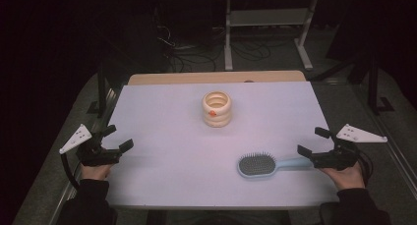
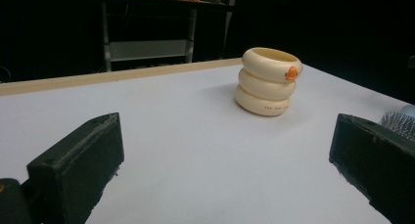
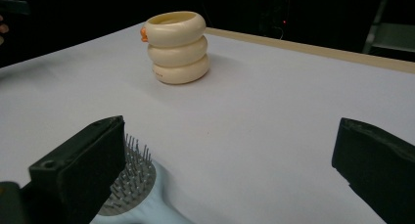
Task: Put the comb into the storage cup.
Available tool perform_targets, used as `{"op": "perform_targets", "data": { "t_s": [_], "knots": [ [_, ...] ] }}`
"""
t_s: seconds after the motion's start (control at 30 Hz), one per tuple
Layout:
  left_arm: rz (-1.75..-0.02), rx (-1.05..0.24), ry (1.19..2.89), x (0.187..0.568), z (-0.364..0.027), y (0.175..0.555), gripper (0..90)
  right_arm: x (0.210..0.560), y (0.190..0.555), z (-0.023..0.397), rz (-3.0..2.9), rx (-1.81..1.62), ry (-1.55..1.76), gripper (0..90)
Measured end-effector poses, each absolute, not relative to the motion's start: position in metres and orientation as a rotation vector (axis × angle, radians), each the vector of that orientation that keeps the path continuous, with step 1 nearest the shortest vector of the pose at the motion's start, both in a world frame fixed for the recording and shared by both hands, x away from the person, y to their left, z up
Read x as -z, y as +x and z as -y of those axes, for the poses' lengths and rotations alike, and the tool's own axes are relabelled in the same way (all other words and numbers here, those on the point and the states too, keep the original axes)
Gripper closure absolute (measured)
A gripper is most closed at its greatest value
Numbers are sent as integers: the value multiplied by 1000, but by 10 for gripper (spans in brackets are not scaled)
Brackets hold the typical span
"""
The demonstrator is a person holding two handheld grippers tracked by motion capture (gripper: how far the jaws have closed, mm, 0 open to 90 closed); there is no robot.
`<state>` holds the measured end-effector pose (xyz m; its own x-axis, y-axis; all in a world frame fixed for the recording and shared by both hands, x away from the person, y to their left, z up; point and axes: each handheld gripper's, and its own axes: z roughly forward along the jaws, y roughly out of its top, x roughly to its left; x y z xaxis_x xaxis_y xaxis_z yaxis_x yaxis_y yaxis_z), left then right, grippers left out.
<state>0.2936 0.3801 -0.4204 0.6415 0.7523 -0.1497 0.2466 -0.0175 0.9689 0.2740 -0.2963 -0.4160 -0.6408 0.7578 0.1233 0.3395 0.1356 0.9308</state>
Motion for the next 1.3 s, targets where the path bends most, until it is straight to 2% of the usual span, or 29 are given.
{"op": "perform_targets", "data": {
  "t_s": [0.37,1.3],
  "knots": [
    [-855,-485,1574,421,-380,294,0,409,281,299,-2093,-1476,1063,0],
    [-857,-476,1576,422,-380,293,0,387,300,273,-2395,-1246,922,0]
  ]
}}
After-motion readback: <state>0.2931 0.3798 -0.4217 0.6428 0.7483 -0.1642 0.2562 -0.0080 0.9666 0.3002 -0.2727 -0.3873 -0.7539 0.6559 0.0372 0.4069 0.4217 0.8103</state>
